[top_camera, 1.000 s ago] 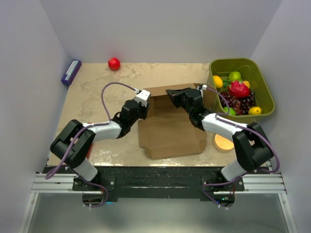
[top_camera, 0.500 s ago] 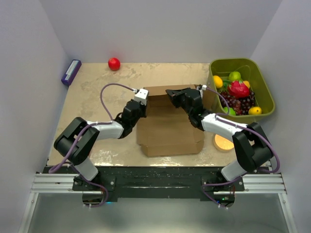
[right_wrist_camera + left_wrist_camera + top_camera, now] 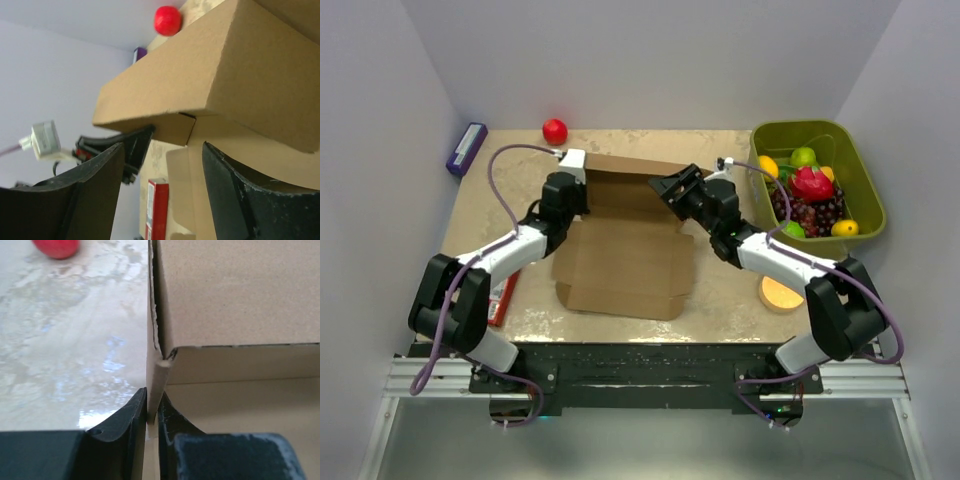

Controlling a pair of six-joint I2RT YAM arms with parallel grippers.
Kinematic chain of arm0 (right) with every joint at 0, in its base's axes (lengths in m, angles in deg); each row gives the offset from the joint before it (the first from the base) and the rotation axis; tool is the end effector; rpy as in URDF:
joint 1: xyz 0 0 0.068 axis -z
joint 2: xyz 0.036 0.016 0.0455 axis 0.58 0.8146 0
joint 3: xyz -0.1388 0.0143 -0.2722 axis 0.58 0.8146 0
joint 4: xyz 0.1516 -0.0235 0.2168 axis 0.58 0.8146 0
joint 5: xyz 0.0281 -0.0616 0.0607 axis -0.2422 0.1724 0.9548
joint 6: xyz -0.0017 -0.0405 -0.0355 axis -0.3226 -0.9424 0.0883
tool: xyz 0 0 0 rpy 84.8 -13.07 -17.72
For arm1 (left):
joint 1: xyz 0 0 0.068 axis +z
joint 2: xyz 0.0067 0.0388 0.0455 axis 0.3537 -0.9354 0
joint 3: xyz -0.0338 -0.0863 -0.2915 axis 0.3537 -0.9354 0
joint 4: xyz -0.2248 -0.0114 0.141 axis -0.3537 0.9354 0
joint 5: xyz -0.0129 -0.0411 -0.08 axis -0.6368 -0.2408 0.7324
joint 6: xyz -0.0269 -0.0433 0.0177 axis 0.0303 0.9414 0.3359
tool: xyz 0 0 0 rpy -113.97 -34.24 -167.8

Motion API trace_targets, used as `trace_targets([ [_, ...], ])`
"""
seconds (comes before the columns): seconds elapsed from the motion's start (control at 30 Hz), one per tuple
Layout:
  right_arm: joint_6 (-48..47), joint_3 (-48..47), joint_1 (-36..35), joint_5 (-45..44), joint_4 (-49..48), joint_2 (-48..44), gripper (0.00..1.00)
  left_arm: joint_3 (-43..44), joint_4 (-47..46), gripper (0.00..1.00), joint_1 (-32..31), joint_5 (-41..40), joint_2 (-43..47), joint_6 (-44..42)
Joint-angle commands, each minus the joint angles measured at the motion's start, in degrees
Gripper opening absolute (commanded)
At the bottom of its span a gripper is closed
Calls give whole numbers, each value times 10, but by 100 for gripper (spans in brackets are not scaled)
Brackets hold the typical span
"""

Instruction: Fold the paper box

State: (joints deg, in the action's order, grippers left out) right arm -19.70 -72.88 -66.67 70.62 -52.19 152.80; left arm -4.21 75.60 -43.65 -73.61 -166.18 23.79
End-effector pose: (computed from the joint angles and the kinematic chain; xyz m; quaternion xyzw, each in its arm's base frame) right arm 0.2990 0.1796 0.2942 0.2463 0.7279 0.4740 0.4299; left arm 0.3214 -0.1270 0.2655 0.0347 0.8305 -0.0608 0.5527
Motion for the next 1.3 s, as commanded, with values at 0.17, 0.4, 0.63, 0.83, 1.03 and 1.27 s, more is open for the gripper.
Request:
trace_targets([
  [0.17,-243,-134,-1,143,89,-60,77,107,206,0,61,110,36,-54],
  [0.4,-420,-156,2,66,341,-175,83,63,191,0,114,202,75,-67],
  [0.63,-461,-88,2,-95,463,-258,86,56,181,0,125,248,59,-66],
  [0.83,-460,-14,1,-147,453,-286,86,56,187,0,126,254,65,-72],
  [1.03,-450,4,2,-137,402,-236,81,53,186,0,127,261,67,-74],
  [1.27,-445,28,1,-119,358,-230,31,50,176,0,126,268,57,-82],
])
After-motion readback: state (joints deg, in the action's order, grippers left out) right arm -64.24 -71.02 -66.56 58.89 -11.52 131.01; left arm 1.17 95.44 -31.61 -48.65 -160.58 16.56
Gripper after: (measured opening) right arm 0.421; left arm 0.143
